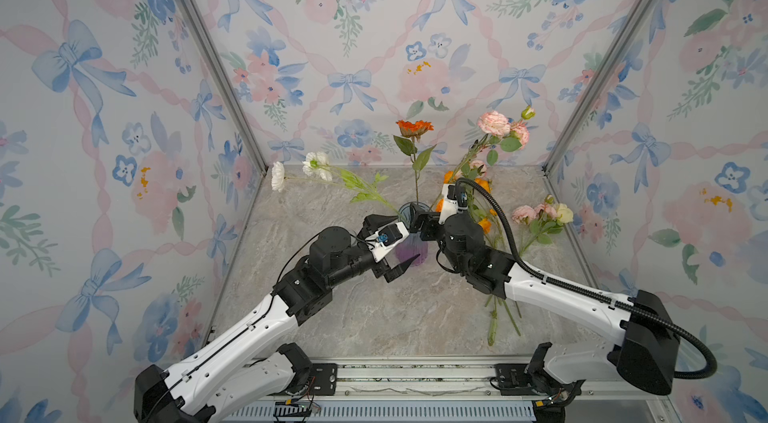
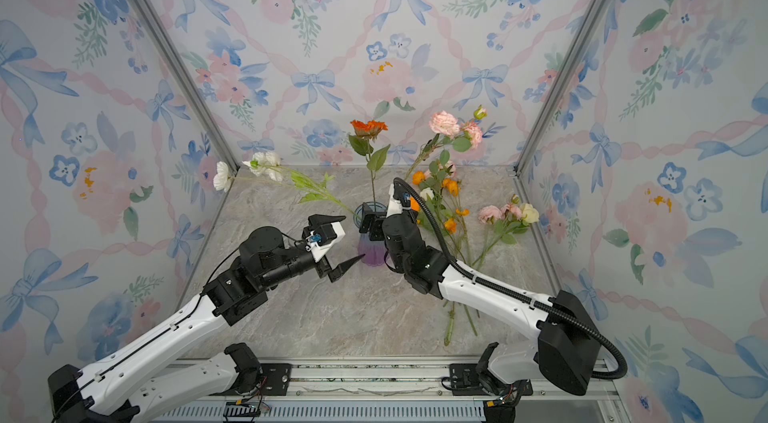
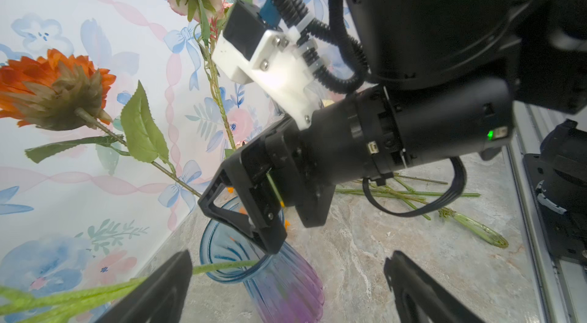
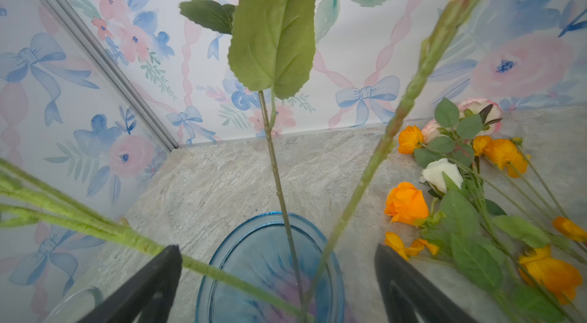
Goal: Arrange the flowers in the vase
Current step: 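Open the right gripper to release the rose stem in the vase, then move the right gripper back to the flower pile while the left arm draws back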
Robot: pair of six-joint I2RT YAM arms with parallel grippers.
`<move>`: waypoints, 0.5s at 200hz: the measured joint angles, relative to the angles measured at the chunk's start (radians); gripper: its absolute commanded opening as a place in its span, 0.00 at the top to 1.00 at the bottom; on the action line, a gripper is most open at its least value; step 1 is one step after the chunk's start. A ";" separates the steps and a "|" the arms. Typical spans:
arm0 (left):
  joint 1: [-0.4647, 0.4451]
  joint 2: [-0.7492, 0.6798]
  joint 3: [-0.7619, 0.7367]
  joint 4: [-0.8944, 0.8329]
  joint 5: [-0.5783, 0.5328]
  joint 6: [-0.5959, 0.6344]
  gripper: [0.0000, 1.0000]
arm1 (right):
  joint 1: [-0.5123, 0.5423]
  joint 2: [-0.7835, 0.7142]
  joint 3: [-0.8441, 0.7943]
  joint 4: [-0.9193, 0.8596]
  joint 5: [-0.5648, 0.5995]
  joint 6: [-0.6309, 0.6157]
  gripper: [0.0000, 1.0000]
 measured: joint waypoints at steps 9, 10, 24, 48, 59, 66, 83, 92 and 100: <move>0.000 0.004 0.000 0.002 0.002 0.000 0.02 | 0.000 -0.032 -0.003 -0.026 -0.007 -0.009 0.03; 0.000 0.005 0.000 0.002 0.003 0.000 0.02 | 0.000 -0.036 -0.004 -0.029 -0.008 -0.010 0.03; 0.002 0.011 0.000 0.002 0.010 0.000 0.02 | 0.000 -0.098 -0.018 -0.068 -0.021 -0.026 0.03; 0.005 0.013 0.000 0.002 0.020 -0.001 0.02 | 0.000 -0.216 -0.047 -0.150 -0.061 -0.062 0.03; 0.005 0.013 0.000 0.002 0.028 -0.004 0.02 | 0.000 -0.267 -0.051 -0.202 -0.076 -0.078 0.01; 0.005 0.015 0.000 0.002 0.035 -0.005 0.02 | -0.001 -0.303 -0.052 -0.238 -0.081 -0.089 0.00; 0.005 0.022 0.000 0.003 0.054 -0.009 0.02 | -0.007 -0.390 -0.053 -0.338 -0.079 -0.103 0.05; 0.005 0.028 0.000 0.003 0.069 -0.014 0.02 | -0.016 -0.433 -0.055 -0.391 -0.074 -0.100 0.06; 0.005 0.034 0.000 0.003 0.080 -0.018 0.02 | -0.024 -0.469 -0.061 -0.430 -0.063 -0.097 0.10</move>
